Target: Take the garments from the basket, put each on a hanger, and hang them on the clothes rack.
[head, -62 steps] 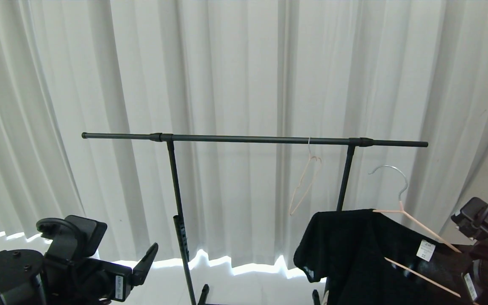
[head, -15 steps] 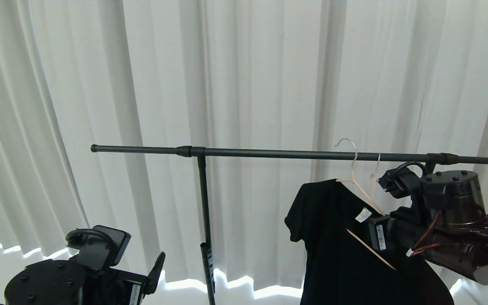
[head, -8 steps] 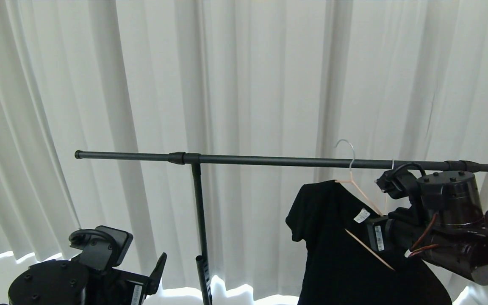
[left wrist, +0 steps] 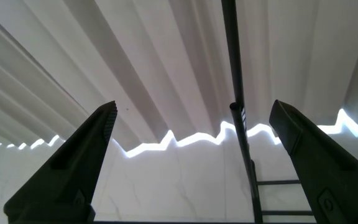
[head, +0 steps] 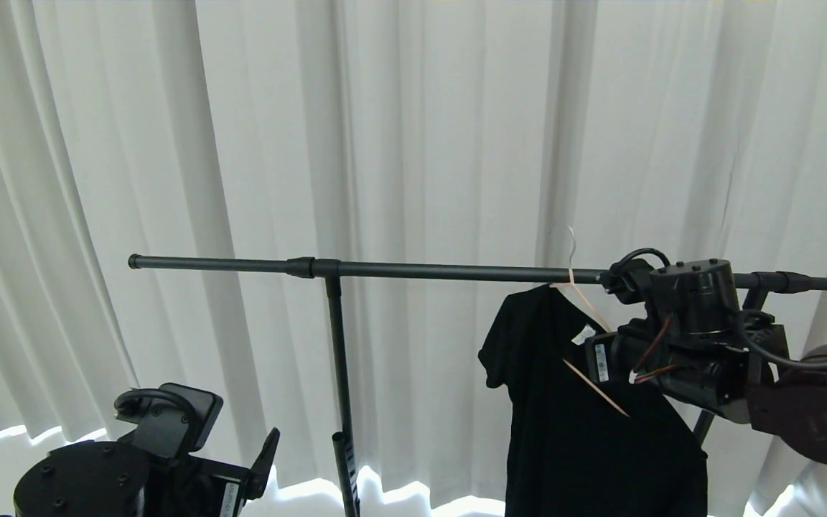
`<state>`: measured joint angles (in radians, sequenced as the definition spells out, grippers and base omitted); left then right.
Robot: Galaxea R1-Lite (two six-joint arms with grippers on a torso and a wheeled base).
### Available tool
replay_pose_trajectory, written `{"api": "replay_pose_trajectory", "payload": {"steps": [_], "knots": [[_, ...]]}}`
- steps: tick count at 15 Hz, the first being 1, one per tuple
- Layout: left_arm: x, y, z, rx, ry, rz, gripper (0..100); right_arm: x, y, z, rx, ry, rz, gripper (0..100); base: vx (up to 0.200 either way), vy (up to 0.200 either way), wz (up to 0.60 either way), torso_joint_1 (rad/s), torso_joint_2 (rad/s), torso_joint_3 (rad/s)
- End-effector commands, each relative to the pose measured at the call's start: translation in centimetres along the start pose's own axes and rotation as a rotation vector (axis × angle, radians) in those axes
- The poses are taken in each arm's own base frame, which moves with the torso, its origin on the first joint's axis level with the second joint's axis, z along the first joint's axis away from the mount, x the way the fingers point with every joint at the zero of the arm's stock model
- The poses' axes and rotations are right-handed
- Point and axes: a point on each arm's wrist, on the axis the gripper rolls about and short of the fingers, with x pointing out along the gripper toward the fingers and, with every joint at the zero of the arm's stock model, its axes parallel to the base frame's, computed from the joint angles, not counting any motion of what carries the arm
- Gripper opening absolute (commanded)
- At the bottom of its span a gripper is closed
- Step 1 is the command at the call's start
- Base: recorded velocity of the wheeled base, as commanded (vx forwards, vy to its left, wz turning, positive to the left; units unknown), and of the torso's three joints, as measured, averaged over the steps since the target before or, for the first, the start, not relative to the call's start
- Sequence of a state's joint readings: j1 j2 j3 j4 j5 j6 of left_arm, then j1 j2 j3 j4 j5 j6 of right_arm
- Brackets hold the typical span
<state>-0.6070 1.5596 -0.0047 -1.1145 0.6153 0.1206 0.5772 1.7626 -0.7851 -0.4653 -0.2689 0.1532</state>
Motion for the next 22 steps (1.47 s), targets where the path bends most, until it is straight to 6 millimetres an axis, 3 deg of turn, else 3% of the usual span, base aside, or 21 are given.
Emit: {"api": "replay_pose_trajectory", "payload": {"steps": [1,9,22], "knots": [[0.0,0.0,0.0,-0.001,0.000,-0.001,100,1.8,0.2,-0.2,0.000,0.024,-0.012,0,0.000,0.000,0.00,0.000,0.00,0.000],[0.0,0.0,-0.1,0.001,0.002,-0.001,100,4.1,-1.7,-1.6,0.050,0.090,-0.080,0,0.000,0.000,0.00,0.000,0.00,0.000],[0.0,0.0,-0.1,0.002,0.003,-0.001,100,4.8,-1.7,-2.3,0.041,0.114,-0.098,0,0.000,0.000,0.00,0.000,0.00,0.000]]}}
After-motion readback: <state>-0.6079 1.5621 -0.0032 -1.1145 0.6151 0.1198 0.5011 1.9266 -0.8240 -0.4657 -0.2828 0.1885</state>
